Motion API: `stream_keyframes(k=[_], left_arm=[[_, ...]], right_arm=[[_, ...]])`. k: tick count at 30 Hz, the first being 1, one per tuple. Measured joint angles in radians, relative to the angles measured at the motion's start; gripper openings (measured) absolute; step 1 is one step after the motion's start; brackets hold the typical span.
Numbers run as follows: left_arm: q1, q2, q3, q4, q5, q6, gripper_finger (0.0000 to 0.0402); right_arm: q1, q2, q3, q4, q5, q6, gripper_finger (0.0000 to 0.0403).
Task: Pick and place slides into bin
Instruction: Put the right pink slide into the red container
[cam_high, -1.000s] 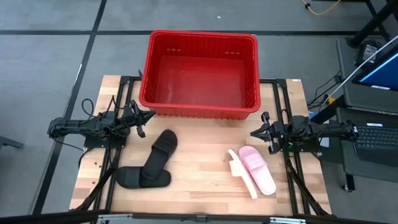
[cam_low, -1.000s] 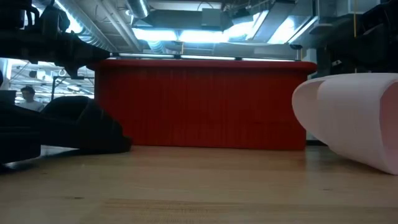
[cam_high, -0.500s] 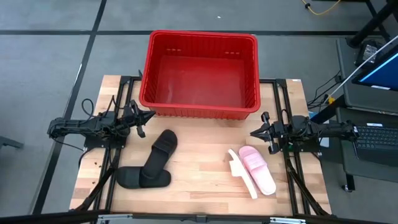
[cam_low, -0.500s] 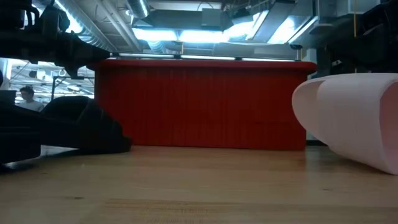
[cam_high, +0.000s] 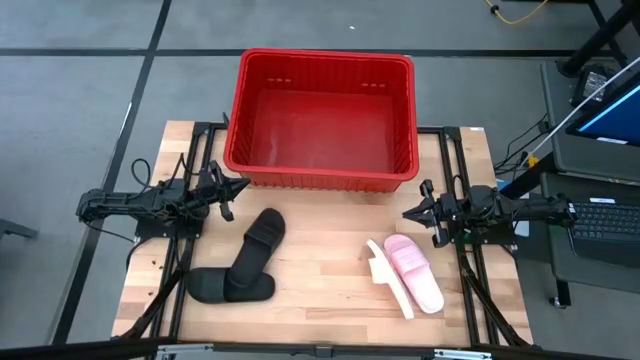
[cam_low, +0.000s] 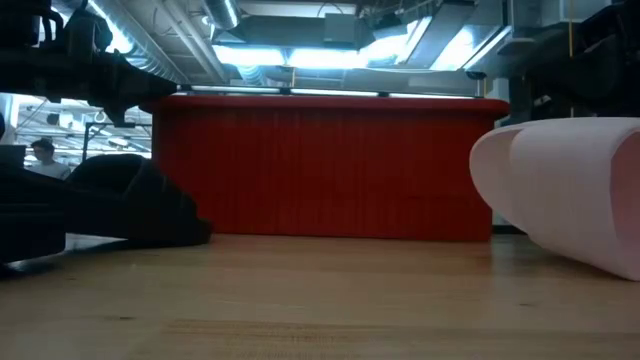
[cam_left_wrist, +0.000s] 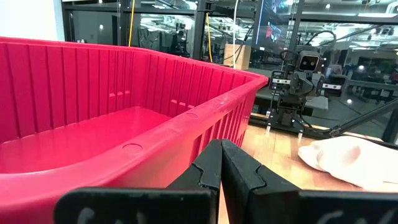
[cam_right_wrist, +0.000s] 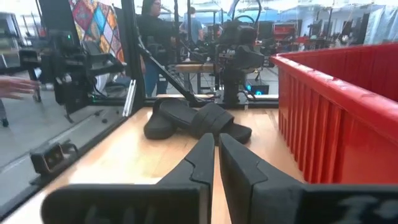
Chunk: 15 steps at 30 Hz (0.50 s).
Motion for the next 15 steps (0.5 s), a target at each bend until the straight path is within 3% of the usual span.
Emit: stream_keyframes(k=[6,15], left_arm=[[0.0,0.0,0.0,0.0,0.0,0.0,0.0002],[0.0,0.0,0.0,0.0,0.0,-0.038,0.0002]], right_arm=[[0.0,0.0,0.0,0.001,0.052,0.038,0.0028],[0.0,0.0,0.0,-0.012,0.068,0.26,0.0027]])
